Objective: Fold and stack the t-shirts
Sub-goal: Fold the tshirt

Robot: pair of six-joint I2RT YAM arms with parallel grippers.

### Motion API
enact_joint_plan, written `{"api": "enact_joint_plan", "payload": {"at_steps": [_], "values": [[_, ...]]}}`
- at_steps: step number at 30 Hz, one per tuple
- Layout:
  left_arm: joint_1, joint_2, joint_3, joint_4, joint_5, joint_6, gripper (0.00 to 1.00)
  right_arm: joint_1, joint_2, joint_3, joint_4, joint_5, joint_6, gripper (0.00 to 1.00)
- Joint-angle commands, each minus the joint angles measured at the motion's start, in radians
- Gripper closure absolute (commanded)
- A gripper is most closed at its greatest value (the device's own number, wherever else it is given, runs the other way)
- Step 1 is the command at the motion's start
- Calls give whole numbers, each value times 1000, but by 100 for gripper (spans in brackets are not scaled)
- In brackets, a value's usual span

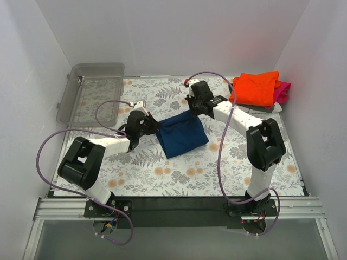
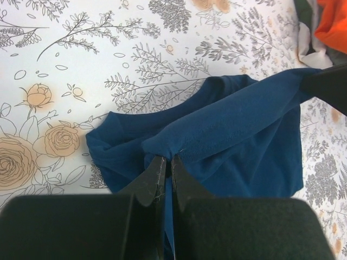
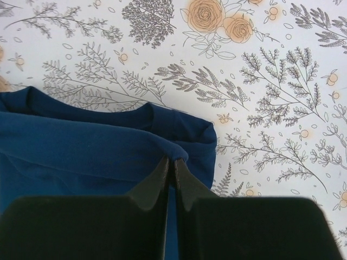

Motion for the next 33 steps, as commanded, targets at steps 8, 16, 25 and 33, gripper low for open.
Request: {"api": "enact_joint_plan", "payload": {"at_steps": [8, 16, 25, 33], "values": [[25, 70, 123, -81, -31, 2, 91, -36, 146, 189, 18, 70, -12, 96], [25, -32, 261, -212, -200, 60, 26, -52, 62, 272, -40, 141, -4, 34], [-62, -96, 217, -249, -147, 62, 22, -72, -111, 27, -26, -5, 33, 30], [-142, -121, 126, -298, -203, 39, 22, -229, -196, -231, 142, -427, 74, 27]]}}
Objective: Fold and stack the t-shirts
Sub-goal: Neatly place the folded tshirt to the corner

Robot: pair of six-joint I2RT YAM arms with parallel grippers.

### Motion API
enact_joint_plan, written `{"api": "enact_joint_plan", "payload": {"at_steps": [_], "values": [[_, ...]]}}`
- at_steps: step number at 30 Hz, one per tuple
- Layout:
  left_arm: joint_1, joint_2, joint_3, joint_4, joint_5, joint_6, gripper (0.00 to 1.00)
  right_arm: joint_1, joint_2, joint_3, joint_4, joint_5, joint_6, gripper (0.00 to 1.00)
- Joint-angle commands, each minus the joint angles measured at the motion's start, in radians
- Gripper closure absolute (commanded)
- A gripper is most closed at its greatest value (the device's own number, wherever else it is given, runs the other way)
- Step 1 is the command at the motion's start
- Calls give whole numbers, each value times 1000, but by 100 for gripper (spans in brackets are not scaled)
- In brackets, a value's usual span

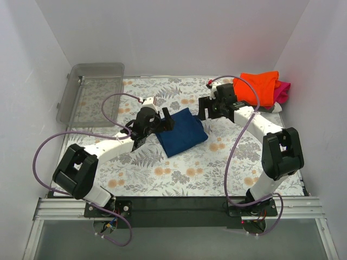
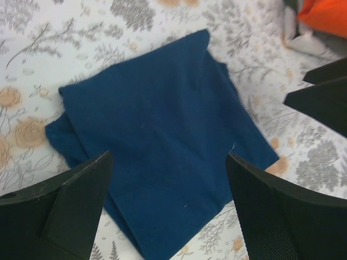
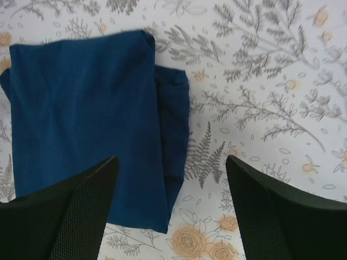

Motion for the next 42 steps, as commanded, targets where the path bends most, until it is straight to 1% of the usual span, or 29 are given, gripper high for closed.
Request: {"api": "enact_joint_plan", "payload": {"at_steps": [1, 2, 3, 5, 6, 7, 9, 10, 12, 19, 24, 28, 32, 38, 41, 42], "values": [[1, -41, -39, -74, -70, -6, 22, -79, -32, -65, 113, -284, 27, 27], [1, -36, -43, -81, -78, -8, 20, -110, -27, -93, 136, -329, 27, 27], [2, -36, -57, -86, -85, -9, 20, -127, -22, -103, 150, -414, 27, 27], [5, -21, -66, -88, -86, -14, 18, -162, 4, -126, 181, -491, 24, 26], [8, -10, -69, -86, -78, -16, 18, -174, 14, -130, 189, -560, 21, 25], [17, 1, -68, -85, -60, -19, 18, -184, 40, -131, 192, -585, 18, 24], [22, 44, -60, -89, -44, -20, 18, -208, 66, -131, 201, -637, 24, 17], [24, 54, -56, -86, -43, -22, 17, -214, 92, -130, 207, -654, 24, 15], [25, 88, -51, -85, -38, -23, 17, -224, 120, -124, 212, -676, 25, 11], [37, 163, -42, -82, -50, -13, 17, -224, 260, -91, 219, -726, 25, 11], [37, 209, -36, -28, 5, 6, 19, -224, 298, -84, 225, -765, 32, 11], [37, 245, -19, 13, 54, 23, 21, -208, 312, -97, 239, -766, 45, 11], [36, 278, 0, 33, 95, 23, 24, -165, 337, -96, 248, -763, 62, 11], [34, 286, 0, 43, 102, 24, 25, -89, 386, -74, 290, -750, 91, 12], [36, 286, -2, 46, 102, 24, 25, -55, 406, -73, 310, -737, 116, 15], [36, 288, -3, 52, 102, 21, 26, -46, 415, -70, 316, -731, 120, 18]]}}
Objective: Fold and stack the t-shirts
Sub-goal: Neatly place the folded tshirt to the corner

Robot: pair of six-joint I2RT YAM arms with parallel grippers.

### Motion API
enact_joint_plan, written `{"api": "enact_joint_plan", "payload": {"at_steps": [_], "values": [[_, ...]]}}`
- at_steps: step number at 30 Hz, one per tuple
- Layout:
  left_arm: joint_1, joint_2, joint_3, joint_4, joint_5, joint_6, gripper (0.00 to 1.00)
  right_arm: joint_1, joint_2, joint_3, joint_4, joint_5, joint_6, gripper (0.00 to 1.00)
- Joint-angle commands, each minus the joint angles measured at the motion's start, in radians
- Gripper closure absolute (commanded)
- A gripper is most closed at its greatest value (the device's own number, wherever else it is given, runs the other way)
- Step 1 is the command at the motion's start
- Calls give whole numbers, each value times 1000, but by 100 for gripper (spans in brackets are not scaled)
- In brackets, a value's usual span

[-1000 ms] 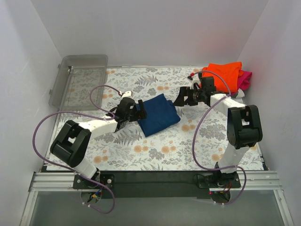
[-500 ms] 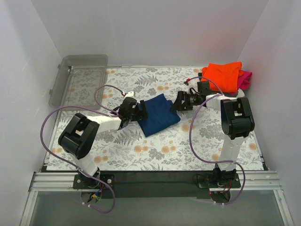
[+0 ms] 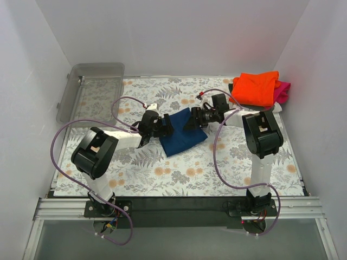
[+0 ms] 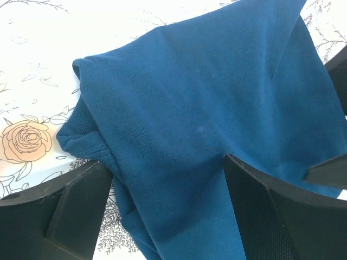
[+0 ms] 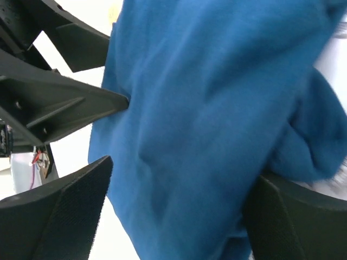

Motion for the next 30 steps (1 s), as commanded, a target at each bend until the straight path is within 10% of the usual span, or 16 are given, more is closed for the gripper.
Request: {"api": "enact_joint_plan", "payload": {"at_steps": [1, 14, 30], "values": [[0, 19, 2, -38, 34, 4, 26, 50, 69, 3, -12, 48, 35, 21], [-2, -49, -23, -55, 48, 16, 26, 75, 64, 26, -25, 200, 58, 98], [0, -411, -119, -196, -41, 27, 21, -20, 37, 468, -438, 491, -132, 99]]}}
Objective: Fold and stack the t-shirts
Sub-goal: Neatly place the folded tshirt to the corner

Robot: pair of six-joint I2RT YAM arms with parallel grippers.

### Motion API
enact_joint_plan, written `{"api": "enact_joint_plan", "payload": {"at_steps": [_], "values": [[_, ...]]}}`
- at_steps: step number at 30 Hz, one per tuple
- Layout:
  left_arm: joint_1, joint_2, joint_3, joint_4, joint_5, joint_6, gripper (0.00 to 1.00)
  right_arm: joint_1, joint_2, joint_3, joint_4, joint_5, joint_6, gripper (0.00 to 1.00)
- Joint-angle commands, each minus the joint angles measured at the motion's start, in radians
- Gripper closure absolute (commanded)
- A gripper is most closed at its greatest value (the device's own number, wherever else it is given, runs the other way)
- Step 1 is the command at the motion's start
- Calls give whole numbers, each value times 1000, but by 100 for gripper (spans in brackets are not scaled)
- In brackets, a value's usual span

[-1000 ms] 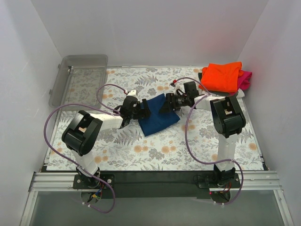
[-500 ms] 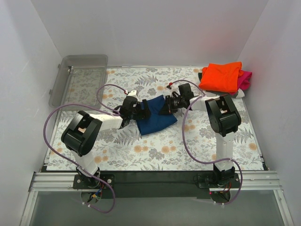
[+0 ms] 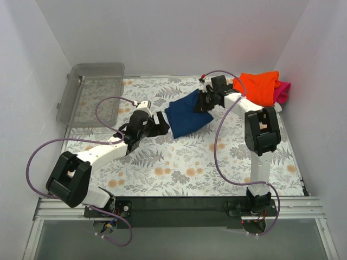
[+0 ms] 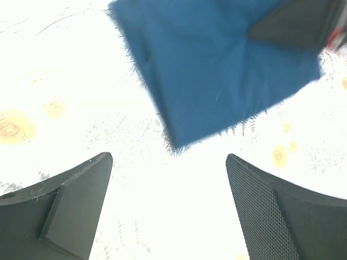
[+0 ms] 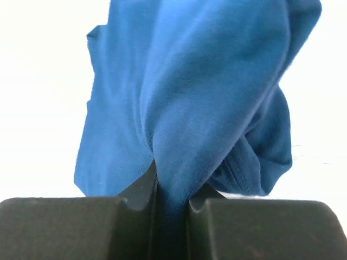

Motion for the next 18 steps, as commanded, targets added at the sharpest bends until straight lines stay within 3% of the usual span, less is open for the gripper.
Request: {"api": "enact_joint_plan", "payload": {"at_steps": [1, 12, 18], "values": [[0, -72, -39, -59, -33, 16, 21, -38, -16, 131, -103, 81, -72, 99], [3, -157, -125, -95, -81, 18, 19, -182, 39, 507, -314, 158, -146, 99], [9, -141, -140, -93, -79, 19, 19, -284, -2, 539, -332, 162, -144, 99]]}}
